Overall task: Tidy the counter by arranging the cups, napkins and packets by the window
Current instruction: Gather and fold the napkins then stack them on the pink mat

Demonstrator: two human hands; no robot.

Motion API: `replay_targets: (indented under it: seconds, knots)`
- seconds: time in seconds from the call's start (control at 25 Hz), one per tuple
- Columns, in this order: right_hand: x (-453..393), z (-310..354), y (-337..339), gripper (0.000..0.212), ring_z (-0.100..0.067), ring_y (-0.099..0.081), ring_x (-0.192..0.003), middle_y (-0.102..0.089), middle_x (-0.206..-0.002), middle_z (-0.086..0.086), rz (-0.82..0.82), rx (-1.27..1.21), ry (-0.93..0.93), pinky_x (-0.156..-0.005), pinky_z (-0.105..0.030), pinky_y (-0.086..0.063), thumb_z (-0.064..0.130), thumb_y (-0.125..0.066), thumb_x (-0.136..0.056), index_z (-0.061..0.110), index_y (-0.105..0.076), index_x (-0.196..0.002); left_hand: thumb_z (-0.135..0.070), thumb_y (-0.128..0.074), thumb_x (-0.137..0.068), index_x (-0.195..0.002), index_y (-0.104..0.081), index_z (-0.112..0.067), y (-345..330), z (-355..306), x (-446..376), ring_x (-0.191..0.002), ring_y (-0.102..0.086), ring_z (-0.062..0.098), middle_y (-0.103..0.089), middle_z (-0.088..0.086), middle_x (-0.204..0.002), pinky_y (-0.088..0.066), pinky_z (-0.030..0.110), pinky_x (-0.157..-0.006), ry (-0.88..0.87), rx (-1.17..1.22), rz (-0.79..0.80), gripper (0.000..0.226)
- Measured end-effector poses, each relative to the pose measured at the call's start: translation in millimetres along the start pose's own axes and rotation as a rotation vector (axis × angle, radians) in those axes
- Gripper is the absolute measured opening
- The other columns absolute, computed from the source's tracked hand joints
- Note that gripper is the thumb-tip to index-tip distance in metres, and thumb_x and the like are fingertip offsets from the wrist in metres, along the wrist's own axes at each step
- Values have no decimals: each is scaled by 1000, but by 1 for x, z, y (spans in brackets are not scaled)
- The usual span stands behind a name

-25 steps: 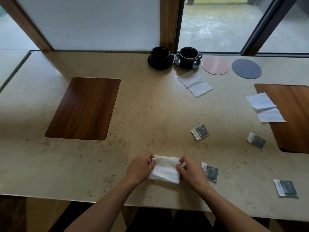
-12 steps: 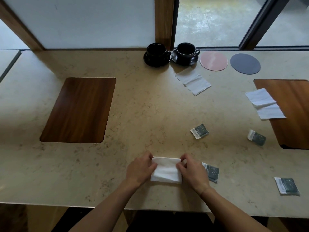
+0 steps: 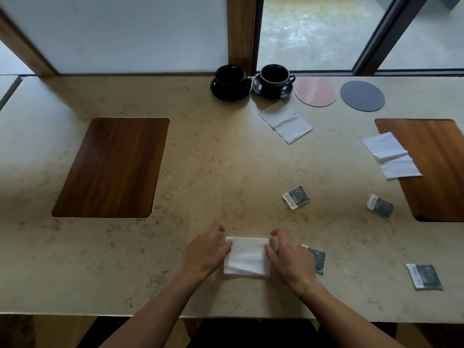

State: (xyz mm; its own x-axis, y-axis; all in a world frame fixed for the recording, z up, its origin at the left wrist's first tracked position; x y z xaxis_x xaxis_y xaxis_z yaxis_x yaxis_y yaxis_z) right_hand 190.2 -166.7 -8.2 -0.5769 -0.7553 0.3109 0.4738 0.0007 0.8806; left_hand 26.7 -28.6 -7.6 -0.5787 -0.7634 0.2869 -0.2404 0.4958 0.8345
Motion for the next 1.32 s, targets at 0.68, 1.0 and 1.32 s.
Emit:
replay_targets:
  seconds: [0.68,1.0,1.32]
  knots:
    - [-50,-112,113,29,-19,-61,-91,-70,-96,4,-318,62,127,-68,-34,-46,46,-64,-84,26,-67,-104,-38,-66,-84,-102,-67,-26,-13,-156,-71,-84,-58,8,-63,-10,-99,-49,28,-67,-257,76,-120,22]
    - [-102,-214,170,32,-25,-59,-100,-69,-107,1,-286,62,69,-76,-39,-50,45,-64,-84,26,-66,-110,-49,-61,-81,-105,-67,-27,-51,-251,-120,-103,-59,19,-64,-3,-110,-45,37,-80,-321,-79,-153,33]
    - [-140,-292,217,37,-24,-55,-110,-65,-118,0,-270,62,11,-84,-40,-47,48,-58,-88,27,-62,-118,-56,-57,-84,-120,-59,-33,-90,-332,-165,-125,-47,19,-57,-7,-130,-31,42,-101,-354,-219,-101,43]
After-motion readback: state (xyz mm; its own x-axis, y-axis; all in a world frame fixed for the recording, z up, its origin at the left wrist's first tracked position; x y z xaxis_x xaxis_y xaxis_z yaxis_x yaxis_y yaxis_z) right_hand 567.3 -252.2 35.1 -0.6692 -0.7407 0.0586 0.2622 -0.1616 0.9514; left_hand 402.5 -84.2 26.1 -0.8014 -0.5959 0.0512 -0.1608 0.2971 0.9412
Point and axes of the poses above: each hand's wrist, its own x-axis away from the middle knuckle, its own y-axis out of the back of the hand, z = x × y, the point moved 7 cm from there along -x, towards the middle knuckle
